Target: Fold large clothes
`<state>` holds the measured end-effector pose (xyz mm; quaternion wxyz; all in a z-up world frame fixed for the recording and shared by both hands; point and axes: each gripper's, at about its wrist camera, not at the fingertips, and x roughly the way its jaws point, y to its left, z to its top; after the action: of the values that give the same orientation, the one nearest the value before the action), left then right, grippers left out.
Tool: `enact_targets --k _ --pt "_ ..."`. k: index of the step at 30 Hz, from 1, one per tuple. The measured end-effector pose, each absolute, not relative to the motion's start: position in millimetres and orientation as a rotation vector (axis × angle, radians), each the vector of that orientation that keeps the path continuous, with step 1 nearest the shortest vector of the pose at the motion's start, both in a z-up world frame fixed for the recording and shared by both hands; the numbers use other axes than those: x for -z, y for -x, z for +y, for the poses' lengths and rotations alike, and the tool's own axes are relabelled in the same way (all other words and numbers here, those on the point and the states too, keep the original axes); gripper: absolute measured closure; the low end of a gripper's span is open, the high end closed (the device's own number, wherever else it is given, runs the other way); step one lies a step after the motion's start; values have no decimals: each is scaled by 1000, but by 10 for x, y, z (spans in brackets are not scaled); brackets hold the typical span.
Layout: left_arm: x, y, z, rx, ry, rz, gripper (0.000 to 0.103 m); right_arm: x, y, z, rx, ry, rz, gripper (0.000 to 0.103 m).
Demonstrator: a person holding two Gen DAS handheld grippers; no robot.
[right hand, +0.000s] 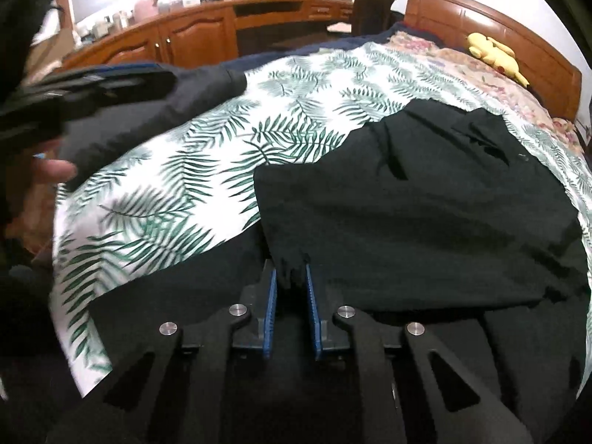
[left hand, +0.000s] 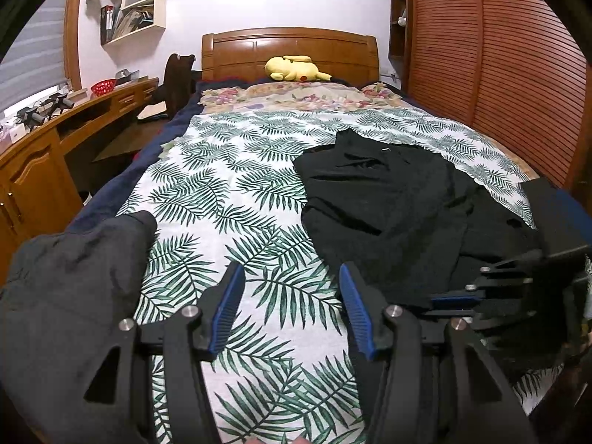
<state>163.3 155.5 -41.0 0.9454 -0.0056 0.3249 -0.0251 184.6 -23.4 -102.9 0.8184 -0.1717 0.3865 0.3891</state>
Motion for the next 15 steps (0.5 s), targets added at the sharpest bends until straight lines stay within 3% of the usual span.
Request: enact_targets --k 10,12,15 --pt "422 -1643 1430 68 -7 663 50 990 -1461 -683 -814 329 869 91" --pt "433 -1645 1405 70 -12 665 50 993 -1423 -762 -796 319 877 88" --pt "452 -1648 1373 73 -20 668 50 984 -1329 -885 -782 315 869 76"
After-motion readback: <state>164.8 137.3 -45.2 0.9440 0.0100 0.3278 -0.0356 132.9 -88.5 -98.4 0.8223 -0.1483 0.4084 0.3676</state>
